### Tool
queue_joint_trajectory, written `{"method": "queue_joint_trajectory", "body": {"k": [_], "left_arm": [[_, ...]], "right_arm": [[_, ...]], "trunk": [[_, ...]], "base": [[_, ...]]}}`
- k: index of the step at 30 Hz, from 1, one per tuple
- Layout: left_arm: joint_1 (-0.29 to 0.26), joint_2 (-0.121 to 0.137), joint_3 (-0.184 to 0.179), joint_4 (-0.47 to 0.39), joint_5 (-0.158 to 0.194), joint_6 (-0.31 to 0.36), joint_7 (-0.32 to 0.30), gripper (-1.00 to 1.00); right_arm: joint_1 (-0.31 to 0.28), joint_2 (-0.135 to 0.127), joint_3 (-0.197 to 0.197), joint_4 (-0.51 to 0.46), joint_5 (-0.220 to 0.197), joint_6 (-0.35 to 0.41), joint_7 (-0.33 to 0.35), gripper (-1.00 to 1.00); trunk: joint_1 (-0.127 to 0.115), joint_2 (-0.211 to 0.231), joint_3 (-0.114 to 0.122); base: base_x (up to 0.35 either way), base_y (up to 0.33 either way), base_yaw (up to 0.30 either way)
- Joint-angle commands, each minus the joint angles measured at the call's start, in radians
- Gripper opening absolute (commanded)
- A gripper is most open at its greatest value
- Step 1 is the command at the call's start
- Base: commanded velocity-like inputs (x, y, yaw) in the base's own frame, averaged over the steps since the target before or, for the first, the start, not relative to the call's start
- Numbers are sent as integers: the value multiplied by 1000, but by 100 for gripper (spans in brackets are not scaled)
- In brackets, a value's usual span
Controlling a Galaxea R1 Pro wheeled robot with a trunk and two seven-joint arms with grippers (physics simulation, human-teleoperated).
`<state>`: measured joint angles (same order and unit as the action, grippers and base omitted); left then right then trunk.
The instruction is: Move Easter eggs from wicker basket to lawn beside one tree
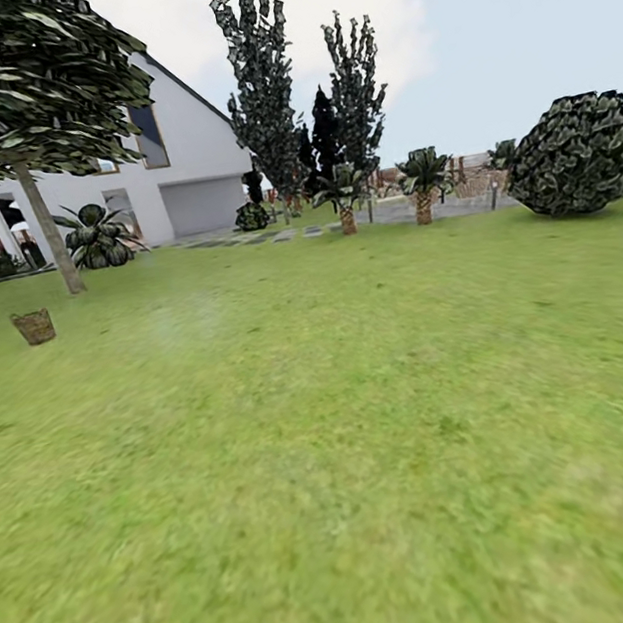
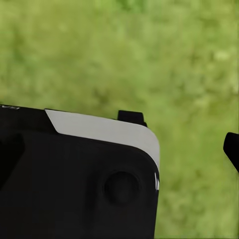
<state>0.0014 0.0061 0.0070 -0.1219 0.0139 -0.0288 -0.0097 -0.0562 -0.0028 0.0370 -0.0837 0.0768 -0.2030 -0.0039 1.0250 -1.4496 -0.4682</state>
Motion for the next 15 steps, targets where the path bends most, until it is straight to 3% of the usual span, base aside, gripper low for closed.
{"method": "queue_joint_trajectory", "body": {"k": [1,15], "left_arm": [[0,0,1,-1,1,-2,-1,100],[0,0,1,-1,1,-2,-1,100]], "right_arm": [[-1,0,3,1,6,-3,-1,100],[-1,0,3,1,6,-3,-1,100]], "trunk": [[0,0,0],[0,0,15]], "base": [[0,0,240],[0,0,239]]}}
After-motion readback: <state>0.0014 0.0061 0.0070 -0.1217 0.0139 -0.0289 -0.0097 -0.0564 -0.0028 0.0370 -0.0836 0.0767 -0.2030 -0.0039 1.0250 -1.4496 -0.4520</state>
